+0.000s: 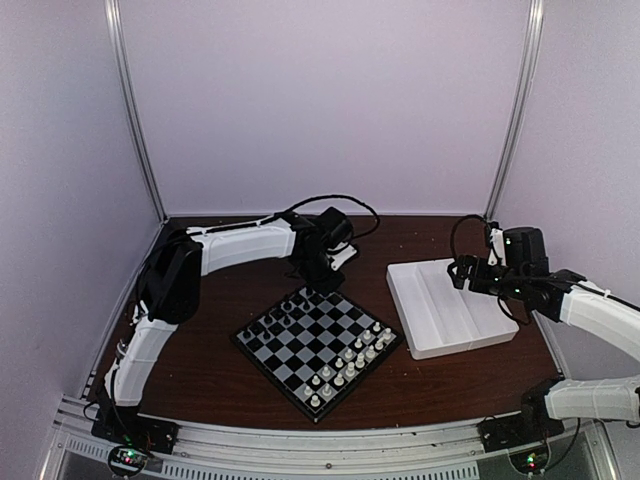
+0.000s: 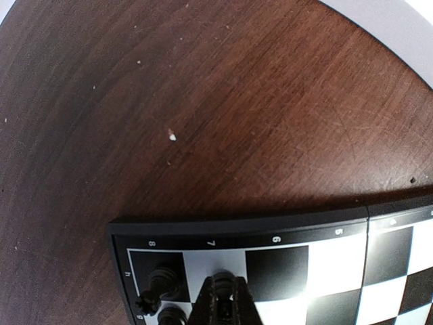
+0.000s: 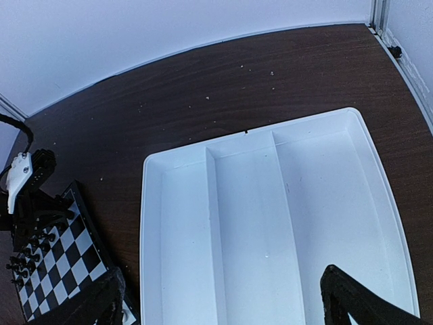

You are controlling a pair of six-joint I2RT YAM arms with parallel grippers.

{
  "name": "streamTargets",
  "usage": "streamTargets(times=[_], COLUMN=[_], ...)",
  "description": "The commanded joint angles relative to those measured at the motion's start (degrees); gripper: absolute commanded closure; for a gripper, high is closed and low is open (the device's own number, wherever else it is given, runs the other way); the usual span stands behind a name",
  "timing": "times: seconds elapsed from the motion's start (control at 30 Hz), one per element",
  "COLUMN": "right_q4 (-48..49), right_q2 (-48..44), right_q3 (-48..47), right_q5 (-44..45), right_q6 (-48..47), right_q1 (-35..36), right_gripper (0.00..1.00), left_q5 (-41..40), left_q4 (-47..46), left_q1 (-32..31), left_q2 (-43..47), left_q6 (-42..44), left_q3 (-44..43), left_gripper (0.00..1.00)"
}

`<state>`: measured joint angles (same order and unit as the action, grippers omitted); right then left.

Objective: Set up the chess pieces on the board
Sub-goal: Place the chess piece on the chessboard.

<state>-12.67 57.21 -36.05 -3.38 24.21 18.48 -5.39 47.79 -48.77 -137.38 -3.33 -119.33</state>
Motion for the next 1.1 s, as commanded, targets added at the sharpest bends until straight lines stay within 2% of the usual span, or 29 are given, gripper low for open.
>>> streamTargets(times=[0.0,0.17,0.47,0.67,0.77,0.8,0.83,0.87,0.9,0.97,1.07], right_q4=[-0.2,-0.4,-0.1,-0.1,0.0,0.5,1.0,1.9,3.0,6.2,12.2], right_q2=[-0.9,-1.0,-0.5,-0.9,-3.1,-4.3,-5.7,-7.2,-8.8,-13.0,-19.7], right_q3=[0.1,0.2,0.1,-0.1,-0.3,0.1,0.7,1.5,2.5,5.3,11.3], right_q5=[1.1,1.1,0.7,1.0,3.8,5.4,7.1,7.8,8.4,9.7,12.1], right_q6=[0.0,-0.1,0.1,-0.8,-1.8,-2.3,-2.9,-3.6,-4.2,-4.6,-7.1], right_q1=[-0.4,-0.3,-0.4,-0.3,-0.3,-0.4,-0.3,-0.4,-0.4,-0.4,-0.4], right_gripper=[0.00,0.00,0.00,0.00,0.00,0.00,0.00,0.00,0.00,0.00,0.00], left_q5=[-0.2,-0.7,0.7,2.3,1.8,1.0,-0.6,-2.8,-4.5,-7.9,-11.7], left_q4=[-1.0,-0.4,-0.2,-1.2,-5.3,-7.3,-9.8,-12.7,-16.0,-22.4,-28.2], left_q1=[0.5,0.5,0.4,-0.7,-1.0,-1.0,-1.0,-1.0,-1.0,-0.8,-0.2], left_q2=[-1.1,-1.1,2.7,9.0,15.4,17.9,21.0,24.4,27.9,34.9,43.9], left_q6=[0.3,0.7,1.6,2.3,1.9,1.5,0.8,0.2,0.0,-0.3,-1.0], left_q3=[-0.1,-0.9,-2.7,-1.6,4.1,7.4,11.0,14.9,19.7,30.1,40.0], left_gripper=[0.96,0.82,0.78,0.69,0.57,0.47,0.28,0.13,0.04,0.02,0.02])
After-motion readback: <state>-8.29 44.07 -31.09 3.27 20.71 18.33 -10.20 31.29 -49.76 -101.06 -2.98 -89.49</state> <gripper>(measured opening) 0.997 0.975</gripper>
